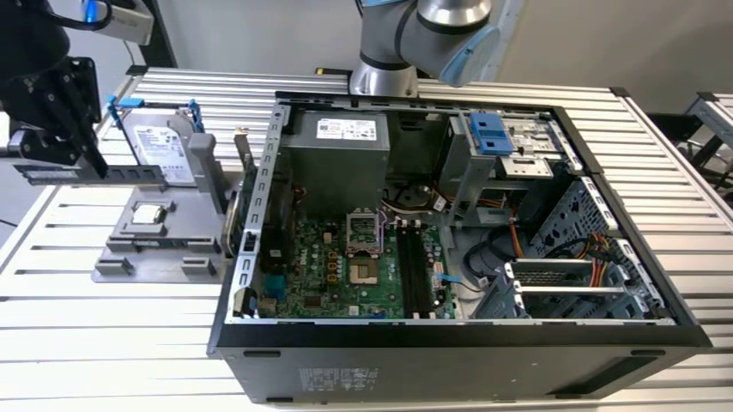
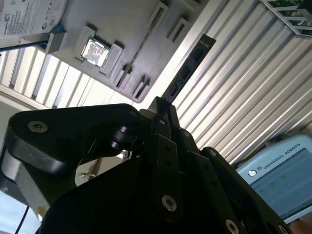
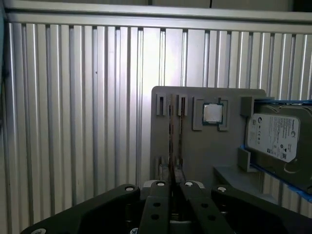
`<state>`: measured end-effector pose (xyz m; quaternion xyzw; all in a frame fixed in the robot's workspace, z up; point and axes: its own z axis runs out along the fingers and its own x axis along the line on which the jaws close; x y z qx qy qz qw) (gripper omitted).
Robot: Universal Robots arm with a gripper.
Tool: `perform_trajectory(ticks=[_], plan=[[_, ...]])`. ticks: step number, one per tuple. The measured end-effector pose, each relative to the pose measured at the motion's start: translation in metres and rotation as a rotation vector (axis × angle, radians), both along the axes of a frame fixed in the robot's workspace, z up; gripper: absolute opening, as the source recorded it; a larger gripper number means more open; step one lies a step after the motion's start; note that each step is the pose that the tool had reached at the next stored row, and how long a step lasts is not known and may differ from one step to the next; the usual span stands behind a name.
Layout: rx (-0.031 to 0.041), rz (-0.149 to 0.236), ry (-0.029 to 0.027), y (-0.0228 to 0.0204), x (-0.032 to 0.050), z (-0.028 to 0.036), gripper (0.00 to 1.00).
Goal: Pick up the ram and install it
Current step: 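Pick up the ram and move it above insertion slot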
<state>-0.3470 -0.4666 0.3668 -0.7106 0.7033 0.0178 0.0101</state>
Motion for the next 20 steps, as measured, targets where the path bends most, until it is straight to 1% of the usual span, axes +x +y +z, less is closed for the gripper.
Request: perform_trajectory(ticks=[3, 8, 10, 17, 20], plan=[[0.0002, 0.000, -0.0002, 0.0000, 0.0000, 0.0048, 0.00], [0.0002, 0.000, -0.0002, 0.0000, 0.0002, 0.0054, 0.00], [0.0000, 0.000, 0.0006, 0.0000, 0.0025, 0.0055, 0.00], [0.0000, 0.000, 0.0115, 0.0000, 0.0164, 0.0054, 0.00], [-0.0006, 0.000, 0.0158, 0.0000, 0.0211, 0.0054, 0.00]])
